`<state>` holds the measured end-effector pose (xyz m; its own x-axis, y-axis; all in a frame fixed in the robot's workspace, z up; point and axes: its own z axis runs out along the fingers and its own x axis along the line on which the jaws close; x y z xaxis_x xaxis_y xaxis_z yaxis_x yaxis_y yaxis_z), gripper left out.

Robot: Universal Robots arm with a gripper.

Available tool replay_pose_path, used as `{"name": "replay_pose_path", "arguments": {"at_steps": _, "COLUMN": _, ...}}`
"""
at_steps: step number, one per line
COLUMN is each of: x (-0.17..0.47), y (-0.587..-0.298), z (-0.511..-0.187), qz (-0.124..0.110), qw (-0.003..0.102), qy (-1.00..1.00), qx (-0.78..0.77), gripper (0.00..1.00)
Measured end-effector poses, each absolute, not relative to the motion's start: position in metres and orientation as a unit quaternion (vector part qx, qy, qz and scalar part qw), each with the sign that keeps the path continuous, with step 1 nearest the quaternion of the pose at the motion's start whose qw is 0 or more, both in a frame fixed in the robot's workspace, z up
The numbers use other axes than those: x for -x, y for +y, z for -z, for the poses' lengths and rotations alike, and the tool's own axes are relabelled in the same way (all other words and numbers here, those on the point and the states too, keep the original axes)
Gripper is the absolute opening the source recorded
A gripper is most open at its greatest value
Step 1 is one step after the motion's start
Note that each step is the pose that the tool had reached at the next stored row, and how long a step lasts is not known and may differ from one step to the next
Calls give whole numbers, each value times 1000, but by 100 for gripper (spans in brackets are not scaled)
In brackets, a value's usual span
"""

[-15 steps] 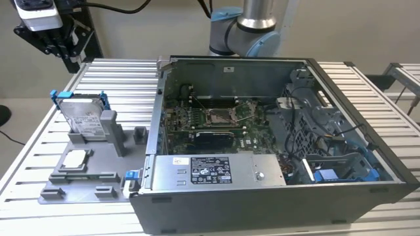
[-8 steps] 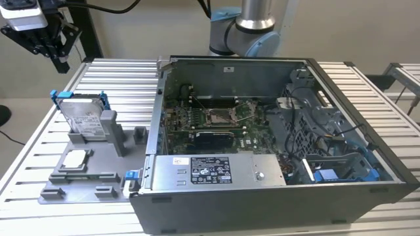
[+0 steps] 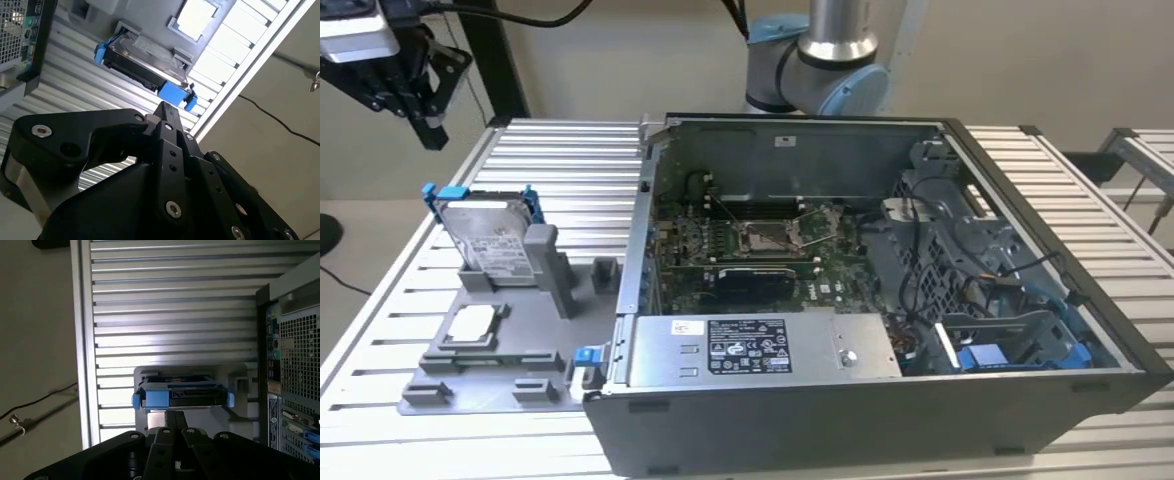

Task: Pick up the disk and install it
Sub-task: 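Reach for the disk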

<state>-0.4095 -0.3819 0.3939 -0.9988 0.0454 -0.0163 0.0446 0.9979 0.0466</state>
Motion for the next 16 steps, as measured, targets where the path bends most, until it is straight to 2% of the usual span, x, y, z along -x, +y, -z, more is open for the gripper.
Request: {"name": "replay_pose_path", "arguments": {"at_steps": 16, "x": 416, "y": -382, "z": -394, "qz": -23, "qw": 8, "qy": 1000, "qx": 0, "gripper": 0}}
